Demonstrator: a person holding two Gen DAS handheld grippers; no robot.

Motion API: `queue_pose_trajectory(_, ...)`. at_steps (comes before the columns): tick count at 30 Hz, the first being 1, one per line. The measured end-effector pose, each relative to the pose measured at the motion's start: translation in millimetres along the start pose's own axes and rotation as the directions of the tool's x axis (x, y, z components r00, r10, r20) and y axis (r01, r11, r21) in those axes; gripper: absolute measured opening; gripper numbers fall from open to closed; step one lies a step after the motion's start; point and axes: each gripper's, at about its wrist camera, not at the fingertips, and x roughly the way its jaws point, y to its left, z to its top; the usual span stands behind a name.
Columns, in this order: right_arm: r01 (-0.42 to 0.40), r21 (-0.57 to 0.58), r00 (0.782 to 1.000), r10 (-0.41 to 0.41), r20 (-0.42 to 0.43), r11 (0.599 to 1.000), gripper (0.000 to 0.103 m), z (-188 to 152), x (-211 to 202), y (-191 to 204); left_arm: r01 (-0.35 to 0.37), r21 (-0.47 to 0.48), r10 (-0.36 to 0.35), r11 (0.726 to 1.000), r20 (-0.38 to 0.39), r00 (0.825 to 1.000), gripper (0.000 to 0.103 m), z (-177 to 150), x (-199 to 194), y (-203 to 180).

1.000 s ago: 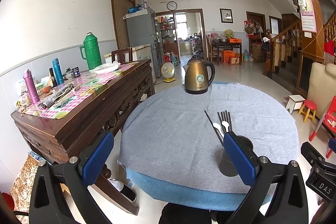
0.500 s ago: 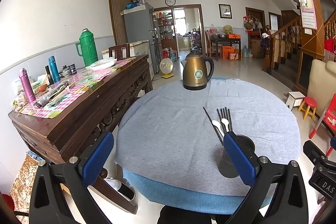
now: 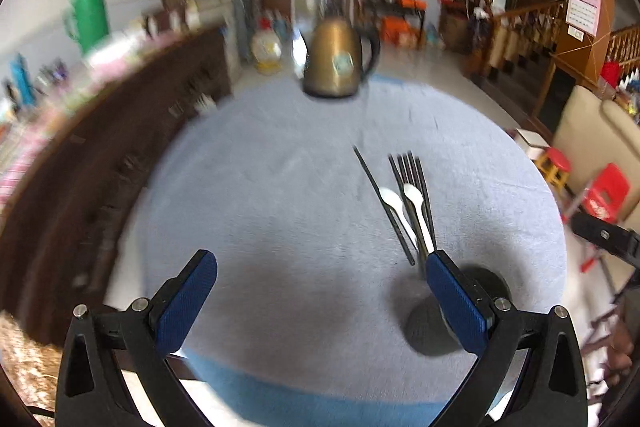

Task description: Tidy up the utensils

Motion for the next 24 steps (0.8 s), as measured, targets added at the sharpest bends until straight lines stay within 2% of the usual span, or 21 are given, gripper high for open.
queue_pose_trajectory(2,-0.012,0.017,0.999,0.013,-0.036,1.000,0.085,22.0,35.8,-8.9,0.044,-0.025,-0.045,0.999,-0.055,0.997,0.102,16.5,29.9,6.4)
queue_pose_trajectory(3,-0.026,0.035,0.997,0.028,-0.075,0.999,0.081,35.1,63.2,-14.0,0.077,-0.042,-0.081,0.996,-0.090,0.993,0.098,29.4,51.8,9.2)
queue_pose_trajectory(6,-0.069,0.115,0.980,0.089,-0.176,0.991,0.065,53.5,120.0,-20.4,0.098,-0.051,-0.104,0.994,-0.143,0.984,0.072,56.0,95.6,9.5)
queue_pose_trajectory(7,-0.083,0.133,0.973,0.109,-0.205,0.988,0.060,62.9,146.4,-20.1,0.105,-0.053,-0.112,0.993,-0.169,0.979,0.069,66.5,112.0,8.9)
queue_pose_trajectory(9,-0.103,0.152,0.957,0.140,-0.255,0.983,0.056,72.6,181.7,-17.4,0.113,-0.060,-0.123,0.992,-0.209,0.970,0.069,82.8,142.8,6.4)
queue_pose_trajectory(11,-0.103,0.156,0.940,0.147,-0.307,0.982,0.048,79.7,216.2,-13.4,0.133,-0.067,-0.146,0.989,-0.248,0.958,0.069,97.2,174.9,3.2)
queue_pose_trajectory(14,-0.068,0.174,0.923,0.128,-0.364,0.982,0.040,85.6,256.9,-17.3,0.149,-0.083,-0.167,0.985,-0.291,0.942,0.069,108.9,207.2,-0.8)
queue_pose_trajectory(17,-0.052,0.179,0.920,0.117,-0.375,0.983,0.039,93.4,277.4,-14.1,0.160,-0.101,-0.185,0.982,-0.328,0.926,0.069,118.0,231.4,-5.4)
queue_pose_trajectory(19,-0.011,0.148,0.924,0.066,-0.376,0.989,0.037,97.4,289.2,-9.4,0.163,-0.109,-0.191,0.981,-0.347,0.918,0.064,122.8,244.7,-7.3)
queue_pose_trajectory(20,0.001,0.137,0.924,0.052,-0.379,0.991,0.032,97.9,294.7,-8.2,0.164,-0.111,-0.194,0.980,-0.356,0.914,0.063,125.0,249.9,-7.6)
queue_pose_trajectory(23,0.058,0.095,0.913,-0.014,-0.408,0.994,0.027,96.8,308.4,-2.5,0.164,-0.127,-0.201,0.978,-0.385,0.901,0.058,131.6,270.0,-9.4)
queue_pose_trajectory(24,0.079,0.066,0.917,-0.047,-0.397,0.995,0.025,97.7,309.5,1.0,0.164,-0.132,-0.204,0.978,-0.392,0.897,0.056,133.9,274.2,-11.2)
